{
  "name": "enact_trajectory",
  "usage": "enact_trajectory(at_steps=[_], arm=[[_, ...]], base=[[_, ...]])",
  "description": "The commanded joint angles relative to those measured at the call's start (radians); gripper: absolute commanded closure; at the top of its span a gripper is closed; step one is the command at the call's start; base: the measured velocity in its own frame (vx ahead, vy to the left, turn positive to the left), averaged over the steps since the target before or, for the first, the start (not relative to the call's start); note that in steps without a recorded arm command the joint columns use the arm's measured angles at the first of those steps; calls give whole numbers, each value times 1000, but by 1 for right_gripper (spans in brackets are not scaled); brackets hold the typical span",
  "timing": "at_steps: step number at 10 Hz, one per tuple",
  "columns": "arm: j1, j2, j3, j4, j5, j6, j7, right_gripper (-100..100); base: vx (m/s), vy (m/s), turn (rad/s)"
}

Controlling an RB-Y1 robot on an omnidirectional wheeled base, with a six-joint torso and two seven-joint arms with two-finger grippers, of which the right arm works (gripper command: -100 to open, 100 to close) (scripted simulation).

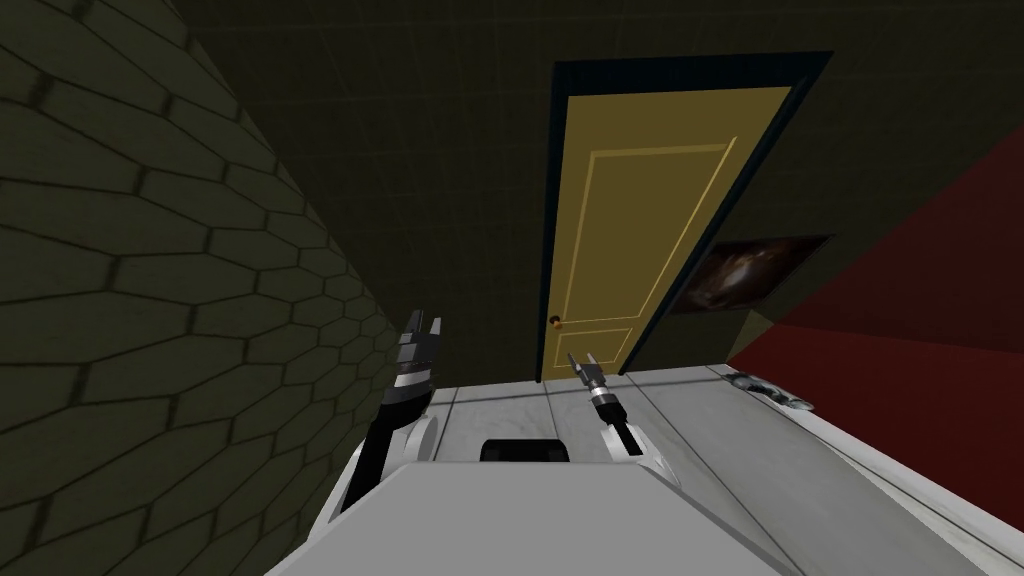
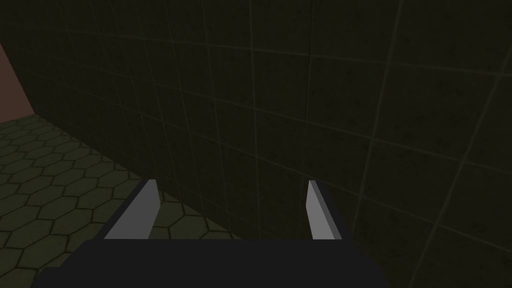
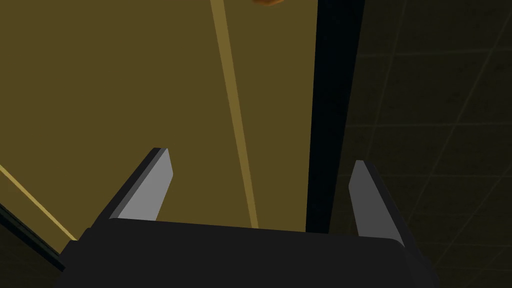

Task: Pull the door open

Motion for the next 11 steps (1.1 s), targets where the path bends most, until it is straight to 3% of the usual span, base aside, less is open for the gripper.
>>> enact_trajectory(at_steps=[1, 8, 9, 11], arm=[[-14, -2, -8, 42, 12, -5, 30, -100], [-58, -2, -33, 168, 42, -23, 114, -100], [-55, -4, -30, 157, 39, -20, 103, -100], [-72, -16, -31, 192, 19, -30, 116, -100]], base=[[115, -11, 39], [108, -20, 19], [37, -15, 5], [146, 58, 69]])
